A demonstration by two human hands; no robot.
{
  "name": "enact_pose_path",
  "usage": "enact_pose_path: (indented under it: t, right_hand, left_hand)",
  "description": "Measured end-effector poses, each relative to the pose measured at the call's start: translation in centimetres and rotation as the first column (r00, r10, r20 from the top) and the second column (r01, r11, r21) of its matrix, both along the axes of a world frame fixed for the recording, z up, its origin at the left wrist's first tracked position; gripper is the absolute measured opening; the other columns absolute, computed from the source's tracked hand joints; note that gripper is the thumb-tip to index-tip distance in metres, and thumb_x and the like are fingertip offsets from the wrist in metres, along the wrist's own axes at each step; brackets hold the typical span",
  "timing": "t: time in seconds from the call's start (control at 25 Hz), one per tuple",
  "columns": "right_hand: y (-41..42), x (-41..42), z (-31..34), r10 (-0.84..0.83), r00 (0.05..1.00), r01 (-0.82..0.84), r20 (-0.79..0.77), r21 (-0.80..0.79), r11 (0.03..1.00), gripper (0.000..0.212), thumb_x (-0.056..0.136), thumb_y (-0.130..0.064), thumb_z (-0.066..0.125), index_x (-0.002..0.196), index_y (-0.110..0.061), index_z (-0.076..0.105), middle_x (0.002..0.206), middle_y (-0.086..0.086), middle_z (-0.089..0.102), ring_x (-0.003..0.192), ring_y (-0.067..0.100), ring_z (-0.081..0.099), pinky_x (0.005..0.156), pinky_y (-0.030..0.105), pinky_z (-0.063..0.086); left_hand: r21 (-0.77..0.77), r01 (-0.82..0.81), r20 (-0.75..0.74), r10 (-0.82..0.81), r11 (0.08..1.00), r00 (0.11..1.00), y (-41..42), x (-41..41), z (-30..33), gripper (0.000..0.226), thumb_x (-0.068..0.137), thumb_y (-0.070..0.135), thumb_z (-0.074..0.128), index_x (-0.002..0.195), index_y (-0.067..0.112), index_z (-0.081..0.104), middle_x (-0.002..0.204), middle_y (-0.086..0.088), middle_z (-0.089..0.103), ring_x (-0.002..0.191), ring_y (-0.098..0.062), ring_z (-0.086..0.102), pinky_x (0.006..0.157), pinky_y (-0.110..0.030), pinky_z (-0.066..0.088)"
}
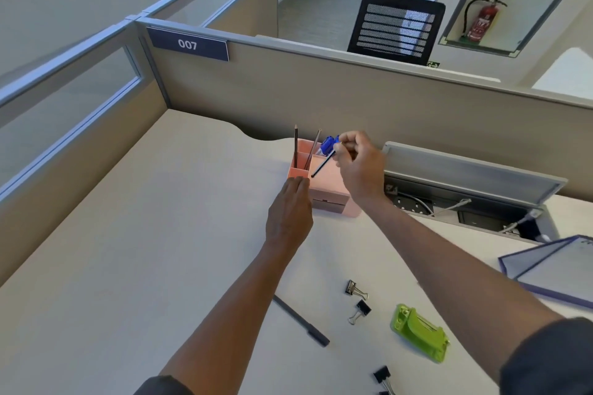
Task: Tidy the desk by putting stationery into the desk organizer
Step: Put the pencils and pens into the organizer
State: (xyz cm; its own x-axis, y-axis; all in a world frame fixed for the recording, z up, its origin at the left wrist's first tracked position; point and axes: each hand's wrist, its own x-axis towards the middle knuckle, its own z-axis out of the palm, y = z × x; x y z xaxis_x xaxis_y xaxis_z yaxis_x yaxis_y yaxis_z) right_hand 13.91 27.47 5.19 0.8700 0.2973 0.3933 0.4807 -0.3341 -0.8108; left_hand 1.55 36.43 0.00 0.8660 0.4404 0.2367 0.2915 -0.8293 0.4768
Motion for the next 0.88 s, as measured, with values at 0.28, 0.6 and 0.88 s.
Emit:
enact_pose_path:
  t: [0.28,0.6,0.88]
  right_hand:
    - [5.3,3.3,0.4,0.074,0.986,-0.028,0.150,-0.289,0.957,0.002,0.089,-0.019,0.064,0.090,-0.019,0.065,0.082,-0.003,0.072,0.075,0.019,0.067,0.069,0.034,0.055]
    - [8.0,2.6,-3.6,0.071,0.995,-0.024,0.072,-0.519,0.855,0.006,0.090,-0.020,0.059,0.088,-0.018,0.065,0.080,0.002,0.071,0.074,0.023,0.064,0.064,0.035,0.053]
    - [8.0,2.8,-4.4,0.058,0.995,-0.005,0.081,-0.545,0.838,0.004,0.091,-0.019,0.064,0.088,-0.017,0.067,0.080,0.003,0.071,0.074,0.022,0.065,0.066,0.037,0.056]
  left_hand:
    - [-0.002,0.027,-0.074,-0.027,1.000,0.997,1.3,0.7,-2.2,0.054,0.097,0.017,0.053,0.147,0.011,0.034,0.154,-0.004,0.036,0.144,-0.021,0.028,0.110,-0.035,0.034]
    - [-0.042,0.023,-0.040,-0.024,0.999,0.999,1.4,0.5,-3.1,0.057,0.096,0.014,0.055,0.148,0.013,0.034,0.154,-0.002,0.037,0.144,-0.018,0.029,0.104,-0.035,0.042]
    - [-0.058,0.014,-0.051,-0.017,0.998,0.999,1.3,0.6,-3.3,0.058,0.096,0.016,0.057,0.149,0.015,0.034,0.155,-0.001,0.034,0.144,-0.016,0.028,0.104,-0.036,0.041]
